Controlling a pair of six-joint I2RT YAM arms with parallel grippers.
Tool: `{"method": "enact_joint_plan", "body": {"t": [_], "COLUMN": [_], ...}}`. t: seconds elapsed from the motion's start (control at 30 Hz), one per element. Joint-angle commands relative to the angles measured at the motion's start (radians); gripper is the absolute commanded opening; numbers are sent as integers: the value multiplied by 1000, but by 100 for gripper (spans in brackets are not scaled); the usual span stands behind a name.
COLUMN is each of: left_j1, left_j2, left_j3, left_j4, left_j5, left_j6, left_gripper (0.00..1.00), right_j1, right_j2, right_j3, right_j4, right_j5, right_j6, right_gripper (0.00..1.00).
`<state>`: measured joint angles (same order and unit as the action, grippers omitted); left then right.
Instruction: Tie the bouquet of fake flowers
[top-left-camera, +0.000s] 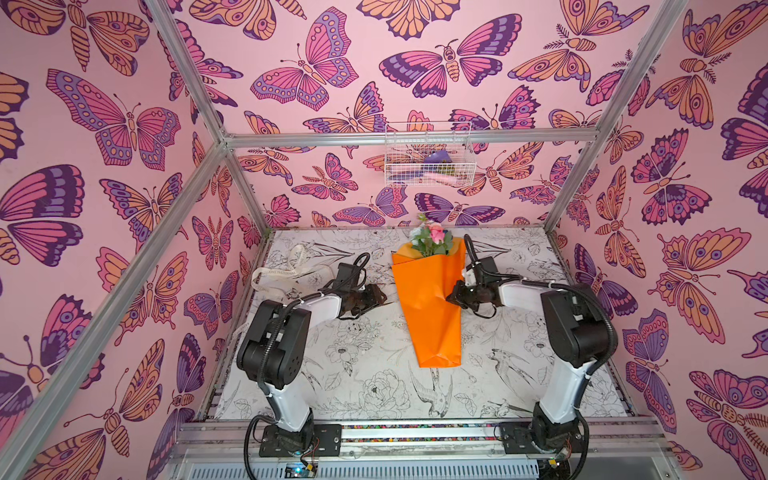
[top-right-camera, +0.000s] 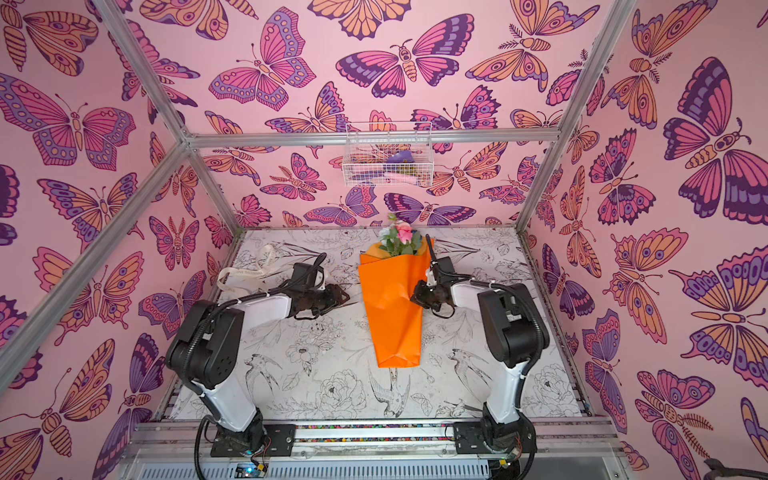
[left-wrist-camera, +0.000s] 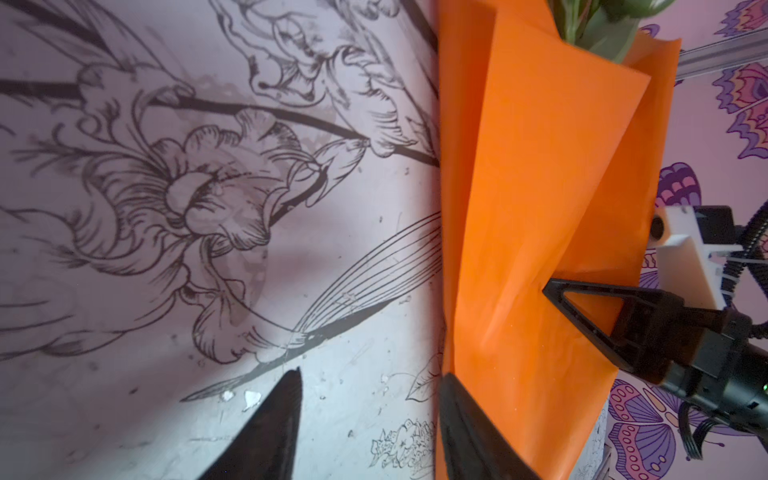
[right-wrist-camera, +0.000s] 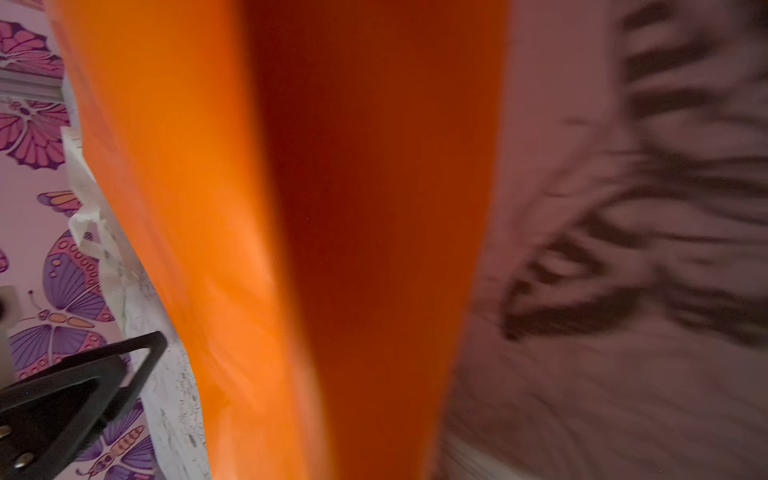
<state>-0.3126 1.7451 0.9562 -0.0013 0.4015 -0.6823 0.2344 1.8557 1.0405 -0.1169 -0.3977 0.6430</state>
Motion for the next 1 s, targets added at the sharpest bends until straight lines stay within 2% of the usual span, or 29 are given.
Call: {"method": "enact_joint_plan", "body": {"t": [0.0, 0.23, 0.3, 0.37, 0.4, 0.5, 0.53, 0.57, 0.6, 0.77, 0.97], "left_j1": [6, 10, 12, 13, 13, 14, 16, 16, 17, 23, 31], "left_j2": [-61, -130, -143, -155, -159, -167, -168, -168, -170, -177, -184], "left_j3": [-23, -39, -43, -46, -49, -53, -54, -54, -54, -57, -56], "left_j4": [-18, -39, -45, -49, -48, -49, -53, -56, -57, -66, -71], "left_j5": [-4, -33, -39, -44, -46, -51, -51, -53, -53, -68, -70], "left_j6": [2, 9, 9, 9, 9, 12, 12, 15, 16, 22, 26], "left_gripper": [65, 94, 99, 100, 100, 100, 100, 100, 100, 100, 100], "right_j1": [-79, -274, -321, -367, -386, -437, -448, -457, -462, -471, -471], "right_j2": [-68, -105, -90, -67, -61, -54, -57, -61, -65, -125, -253], "right_j3": [-22, 37, 72, 103, 111, 133, 136, 140, 144, 139, 99], "right_j4": [-204, -463, -515, -545, -547, -552, -552, -554, -558, -584, -619], "right_j5": [101, 225, 262, 270, 270, 271, 269, 268, 267, 325, 371], "right_j6": [-136, -336, -380, -413, -418, -412, -408, -403, -397, -359, -322], "right_gripper": [0, 0, 0, 0, 2, 23, 40, 52, 56, 65, 67]}}
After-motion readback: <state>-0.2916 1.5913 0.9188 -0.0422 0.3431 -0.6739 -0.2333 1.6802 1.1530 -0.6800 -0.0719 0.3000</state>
